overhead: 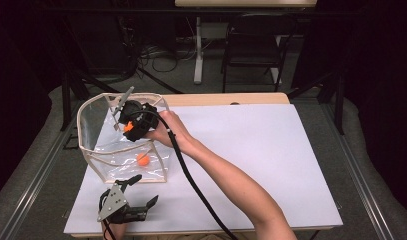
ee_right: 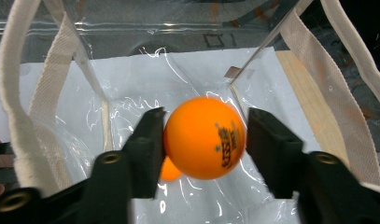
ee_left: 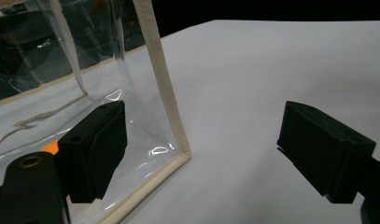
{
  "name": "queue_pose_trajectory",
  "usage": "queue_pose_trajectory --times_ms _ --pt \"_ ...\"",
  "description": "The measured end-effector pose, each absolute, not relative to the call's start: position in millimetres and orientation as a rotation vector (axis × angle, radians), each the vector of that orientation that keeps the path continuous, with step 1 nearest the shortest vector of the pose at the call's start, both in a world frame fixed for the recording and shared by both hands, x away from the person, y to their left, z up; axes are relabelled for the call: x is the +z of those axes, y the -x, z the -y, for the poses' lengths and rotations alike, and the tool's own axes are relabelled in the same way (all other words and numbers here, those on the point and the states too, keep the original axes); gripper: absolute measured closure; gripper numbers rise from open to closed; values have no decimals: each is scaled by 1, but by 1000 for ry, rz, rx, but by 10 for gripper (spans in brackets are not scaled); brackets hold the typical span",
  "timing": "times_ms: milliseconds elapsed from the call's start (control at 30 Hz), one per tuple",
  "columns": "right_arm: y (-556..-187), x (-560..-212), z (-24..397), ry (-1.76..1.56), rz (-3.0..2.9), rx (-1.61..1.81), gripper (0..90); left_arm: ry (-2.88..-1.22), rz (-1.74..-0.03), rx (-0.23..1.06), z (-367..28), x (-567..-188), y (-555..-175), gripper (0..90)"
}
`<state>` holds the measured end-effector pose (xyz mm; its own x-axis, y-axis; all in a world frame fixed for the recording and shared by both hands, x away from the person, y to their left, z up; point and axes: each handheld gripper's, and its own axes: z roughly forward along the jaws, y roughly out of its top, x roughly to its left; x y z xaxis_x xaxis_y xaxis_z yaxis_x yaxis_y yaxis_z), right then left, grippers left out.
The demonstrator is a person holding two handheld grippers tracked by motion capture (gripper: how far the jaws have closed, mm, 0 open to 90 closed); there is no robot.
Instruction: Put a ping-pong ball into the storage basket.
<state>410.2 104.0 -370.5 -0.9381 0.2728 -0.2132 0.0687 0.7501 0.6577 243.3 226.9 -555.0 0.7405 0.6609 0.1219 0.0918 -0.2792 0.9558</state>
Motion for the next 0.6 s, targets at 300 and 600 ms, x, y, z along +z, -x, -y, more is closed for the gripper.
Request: queue_pose_trajectory --times_ms 300,600 --pt "-415 -364 -82 -352 -2639 1083 139 -1794 -590 614 -227 -555 -244 156" --pt "-414 -357 -55 -375 -2642 1155 53 -1795 -590 620 -227 -555 -243 157"
